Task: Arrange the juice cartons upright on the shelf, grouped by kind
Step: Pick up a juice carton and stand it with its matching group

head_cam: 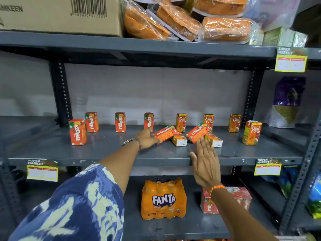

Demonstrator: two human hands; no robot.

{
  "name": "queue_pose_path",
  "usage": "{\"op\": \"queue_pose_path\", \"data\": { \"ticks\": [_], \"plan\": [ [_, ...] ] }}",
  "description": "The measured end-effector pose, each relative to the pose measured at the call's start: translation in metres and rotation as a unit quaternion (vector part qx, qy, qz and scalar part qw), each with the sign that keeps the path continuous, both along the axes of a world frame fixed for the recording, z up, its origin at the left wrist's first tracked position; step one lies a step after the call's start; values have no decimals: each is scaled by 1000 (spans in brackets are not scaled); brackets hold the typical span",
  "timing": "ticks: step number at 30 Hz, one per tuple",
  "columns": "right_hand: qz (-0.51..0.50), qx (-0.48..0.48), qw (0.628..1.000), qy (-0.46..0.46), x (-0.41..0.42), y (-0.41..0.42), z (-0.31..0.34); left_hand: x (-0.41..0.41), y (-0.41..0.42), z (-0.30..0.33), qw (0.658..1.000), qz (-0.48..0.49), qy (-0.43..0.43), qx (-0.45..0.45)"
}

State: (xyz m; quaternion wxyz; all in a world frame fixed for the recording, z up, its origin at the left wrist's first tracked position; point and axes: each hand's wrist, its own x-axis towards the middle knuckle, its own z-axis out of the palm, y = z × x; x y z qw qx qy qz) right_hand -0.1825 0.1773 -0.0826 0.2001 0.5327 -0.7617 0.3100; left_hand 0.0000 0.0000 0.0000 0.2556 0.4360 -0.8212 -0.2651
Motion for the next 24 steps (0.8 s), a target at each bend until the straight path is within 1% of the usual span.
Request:
{"op": "queue_pose_path", "data": {
  "ticks": [2,4,9,11,15,17,20,24],
  "plan": [
    [-31,-23,999,5,1,-2,-2,-11,-2,-1,1000,-4,12,18],
    [-49,-40,997,33,1,-6,-8,-21,-5,-6,1000,-4,22,15],
    [-56,-69,994,57,-6,-11,-12,-25,-16,-9,996,53,52,-43],
    [-55,-77,994,54,-6,-12,-14,-21,-13,-5,988,100,93,-73],
    [-48,-91,993,54,-6,-13,-15,-9,4,4,951,170,234,-114],
    [-50,-86,994,52,-7,-13,-15,-2,21,12,925,193,279,-170],
    [-48,-77,995,52,-7,-13,-15,8,50,26,877,234,335,-254],
    [-48,-74,995,50,-7,-12,-15,18,78,25,822,255,392,-325]
  ]
}}
